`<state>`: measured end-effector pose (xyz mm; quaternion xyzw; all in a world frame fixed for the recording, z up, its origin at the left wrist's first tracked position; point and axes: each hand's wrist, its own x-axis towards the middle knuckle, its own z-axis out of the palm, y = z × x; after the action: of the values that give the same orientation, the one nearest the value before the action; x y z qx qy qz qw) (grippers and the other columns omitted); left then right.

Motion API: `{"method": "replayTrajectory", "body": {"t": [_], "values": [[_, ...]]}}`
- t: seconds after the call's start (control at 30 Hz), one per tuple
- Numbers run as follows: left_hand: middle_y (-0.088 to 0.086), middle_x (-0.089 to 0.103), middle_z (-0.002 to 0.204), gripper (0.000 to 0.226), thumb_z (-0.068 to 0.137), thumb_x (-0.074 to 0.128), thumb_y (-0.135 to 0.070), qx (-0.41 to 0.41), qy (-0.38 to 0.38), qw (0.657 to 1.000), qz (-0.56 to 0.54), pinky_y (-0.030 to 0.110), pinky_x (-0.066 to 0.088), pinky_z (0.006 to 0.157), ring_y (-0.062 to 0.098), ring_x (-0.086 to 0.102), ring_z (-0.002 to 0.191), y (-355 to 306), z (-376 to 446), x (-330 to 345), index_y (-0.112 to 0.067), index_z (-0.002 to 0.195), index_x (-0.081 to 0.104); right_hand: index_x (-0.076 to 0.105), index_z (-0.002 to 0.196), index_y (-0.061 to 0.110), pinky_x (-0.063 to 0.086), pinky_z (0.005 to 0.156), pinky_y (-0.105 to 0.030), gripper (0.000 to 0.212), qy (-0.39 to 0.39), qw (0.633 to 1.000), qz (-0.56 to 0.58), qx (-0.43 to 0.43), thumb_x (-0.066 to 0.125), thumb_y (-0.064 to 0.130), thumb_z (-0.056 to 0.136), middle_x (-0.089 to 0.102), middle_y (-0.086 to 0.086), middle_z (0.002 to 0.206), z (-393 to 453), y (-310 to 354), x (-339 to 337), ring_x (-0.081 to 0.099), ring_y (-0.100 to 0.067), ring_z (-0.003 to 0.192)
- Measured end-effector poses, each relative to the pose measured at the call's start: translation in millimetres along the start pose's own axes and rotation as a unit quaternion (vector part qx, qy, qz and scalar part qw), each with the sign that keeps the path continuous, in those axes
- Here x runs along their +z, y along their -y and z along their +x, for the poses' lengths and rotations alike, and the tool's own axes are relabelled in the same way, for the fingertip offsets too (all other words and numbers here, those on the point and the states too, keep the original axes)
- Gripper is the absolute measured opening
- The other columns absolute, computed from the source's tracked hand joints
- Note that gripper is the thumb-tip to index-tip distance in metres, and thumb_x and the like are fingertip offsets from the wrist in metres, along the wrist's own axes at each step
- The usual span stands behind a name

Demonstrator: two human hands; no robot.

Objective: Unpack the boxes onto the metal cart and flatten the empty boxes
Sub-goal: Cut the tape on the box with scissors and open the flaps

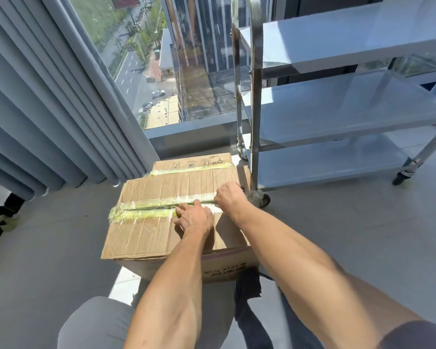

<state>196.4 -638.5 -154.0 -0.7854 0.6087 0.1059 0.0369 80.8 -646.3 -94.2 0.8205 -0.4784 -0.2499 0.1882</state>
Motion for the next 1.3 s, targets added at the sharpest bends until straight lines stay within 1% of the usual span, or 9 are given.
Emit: {"method": "replayTrajectory", "body": {"t": [0.2,0.3,0.43,0.63,0.8,0.93,1.07,1.2,1.3], "values": [[0.028,0.021,0.154,0.04,0.096,0.046,-0.024,0.017,-0.037,0.999,0.033,0.054,0.031,0.108,0.042,0.024,0.141,-14,-10,13,-0.014,0.134,0.049,0.059,0.125,0.008,0.049,0.076,-0.038,0.031,0.023,0.999,-0.038,-0.018,0.046,0.025,0.102,0.065,-0.006,0.119,-3,12,1,0.062,-0.023,0.113],[0.026,0.009,0.159,0.044,0.091,0.054,-0.014,0.091,-0.044,0.995,0.008,0.05,0.026,0.112,0.04,0.013,0.147,-22,-16,20,-0.021,0.135,0.049,0.062,0.122,0.011,0.049,0.077,-0.035,0.029,0.013,1.0,0.024,0.011,0.049,0.025,0.101,0.066,-0.005,0.117,0,5,5,0.062,-0.021,0.111],[0.028,-0.006,0.16,0.04,0.095,0.047,-0.015,0.077,-0.007,0.997,-0.019,0.055,0.024,0.113,0.043,0.001,0.149,-24,-16,18,-0.027,0.132,0.047,0.068,0.112,0.014,0.044,0.072,-0.031,0.024,-0.049,0.991,0.123,0.033,0.046,0.014,0.101,0.068,-0.001,0.11,-7,-19,13,0.065,-0.02,0.104],[0.02,0.029,0.134,0.027,0.094,0.045,-0.028,0.054,0.019,0.997,-0.042,0.055,0.042,0.094,0.037,0.037,0.119,-26,-7,4,-0.02,0.117,0.054,0.069,0.106,0.014,0.041,0.065,-0.032,0.021,-0.056,0.992,0.11,0.022,0.049,0.016,0.1,0.069,-0.001,0.1,-20,-32,24,0.067,-0.021,0.093],[0.019,0.042,0.121,0.027,0.093,0.038,-0.025,0.046,-0.021,0.998,-0.043,0.051,0.037,0.093,0.037,0.042,0.109,-29,-11,-2,-0.018,0.112,0.056,0.07,0.099,0.013,0.048,0.062,-0.033,0.019,-0.033,0.988,0.124,0.087,0.051,0.01,0.097,0.069,-0.001,0.092,-45,-59,45,0.068,-0.022,0.083],[0.018,0.06,0.109,0.032,0.092,0.036,-0.026,0.063,-0.094,0.994,-0.007,0.047,0.028,0.097,0.033,0.052,0.102,-32,-20,-17,-0.02,0.104,0.064,0.068,0.106,0.013,0.053,0.067,-0.035,0.023,0.008,0.985,0.128,0.116,0.049,0.007,0.095,0.068,-0.004,0.103,-45,-58,32,0.068,-0.027,0.089],[0.013,0.068,0.08,0.043,0.093,0.033,-0.029,0.089,-0.116,0.989,0.026,0.04,0.036,0.085,0.028,0.056,0.072,-18,-19,-57,-0.01,0.07,0.065,0.066,0.108,0.011,0.05,0.062,-0.032,0.026,0.047,0.966,0.172,0.189,0.048,0.004,0.089,0.066,-0.005,0.104,-43,-74,18,0.067,-0.029,0.082],[0.01,0.067,0.085,0.04,0.094,0.039,-0.034,0.063,-0.059,0.996,0.038,0.029,0.042,0.07,0.026,0.059,0.075,-9,-19,-85,-0.009,0.079,0.066,0.065,0.106,0.01,0.048,0.069,-0.036,0.026,-0.024,0.92,0.296,0.255,0.052,0.001,0.086,0.066,-0.008,0.108,-44,-78,12,0.067,-0.032,0.095],[0.012,0.067,0.113,0.038,0.095,0.037,-0.038,0.048,0.027,0.998,0.038,0.032,0.04,0.081,0.028,0.058,0.095,-7,-30,-97,-0.014,0.099,0.067,0.064,0.107,0.011,0.048,0.072,-0.035,0.024,-0.051,0.909,0.321,0.262,0.053,0.004,0.087,0.066,-0.009,0.108,-39,-66,5,0.066,-0.032,0.095]]}}
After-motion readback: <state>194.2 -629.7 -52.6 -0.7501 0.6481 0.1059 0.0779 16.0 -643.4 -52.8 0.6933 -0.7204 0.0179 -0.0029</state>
